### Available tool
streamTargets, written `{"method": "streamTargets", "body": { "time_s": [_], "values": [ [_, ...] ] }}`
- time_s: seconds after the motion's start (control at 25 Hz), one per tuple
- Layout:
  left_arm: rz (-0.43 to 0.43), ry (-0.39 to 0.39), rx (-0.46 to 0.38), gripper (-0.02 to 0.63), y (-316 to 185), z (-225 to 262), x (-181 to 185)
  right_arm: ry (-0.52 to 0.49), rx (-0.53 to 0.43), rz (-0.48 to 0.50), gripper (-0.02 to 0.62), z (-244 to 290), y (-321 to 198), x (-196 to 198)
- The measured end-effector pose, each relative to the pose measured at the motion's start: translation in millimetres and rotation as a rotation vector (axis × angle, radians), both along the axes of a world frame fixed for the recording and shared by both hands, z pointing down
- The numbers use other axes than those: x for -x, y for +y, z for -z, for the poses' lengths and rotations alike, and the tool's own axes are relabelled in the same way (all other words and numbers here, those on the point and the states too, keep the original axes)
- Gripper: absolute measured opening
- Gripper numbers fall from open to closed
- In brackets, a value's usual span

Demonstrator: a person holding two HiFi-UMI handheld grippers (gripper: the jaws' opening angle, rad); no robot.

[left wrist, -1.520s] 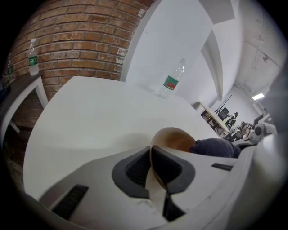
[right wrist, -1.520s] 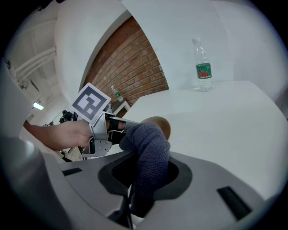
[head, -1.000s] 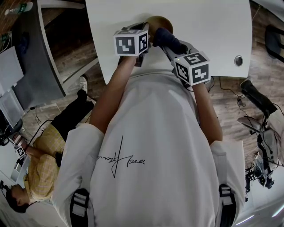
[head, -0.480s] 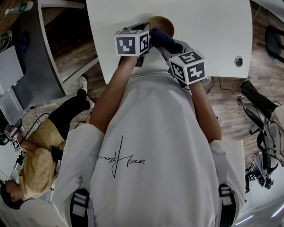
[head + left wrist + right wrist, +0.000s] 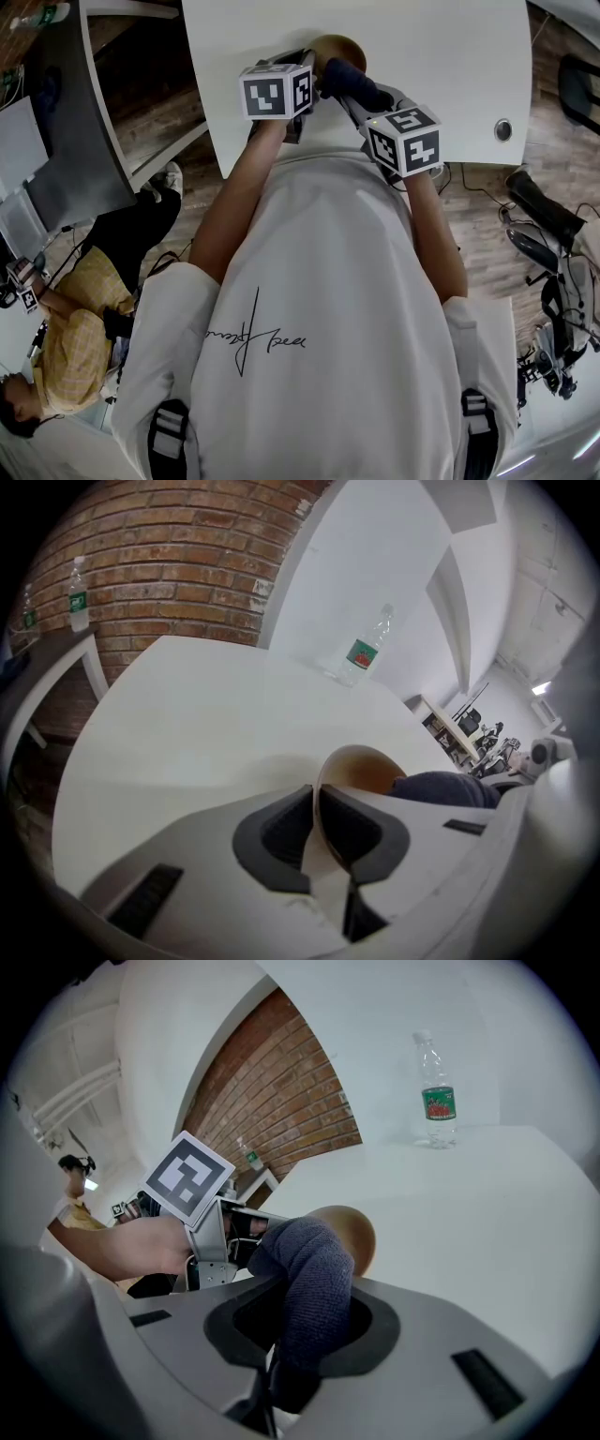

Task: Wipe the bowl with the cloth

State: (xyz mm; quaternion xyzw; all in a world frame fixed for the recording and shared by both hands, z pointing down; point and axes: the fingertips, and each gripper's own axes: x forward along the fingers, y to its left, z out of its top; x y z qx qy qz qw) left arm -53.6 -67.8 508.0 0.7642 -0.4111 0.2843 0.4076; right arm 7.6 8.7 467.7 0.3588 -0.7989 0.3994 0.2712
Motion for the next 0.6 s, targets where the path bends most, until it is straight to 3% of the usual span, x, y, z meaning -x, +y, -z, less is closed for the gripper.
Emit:
{"method": "streamTargets", "body": {
  "time_s": [0.32,0.6],
  "values": [
    [0.018,-0.001,-0.008,0.107,-3.5,3.0,10.4,0.006,-0.009,0.0,0.072,3.8,-4.0,-0.3],
    [0.03,0.029,-0.05,0.107,-5.1,21.5,11.2,-0.009,-0.031,-0.025,0.072,15.9,-7.5,-11.2]
  ]
}}
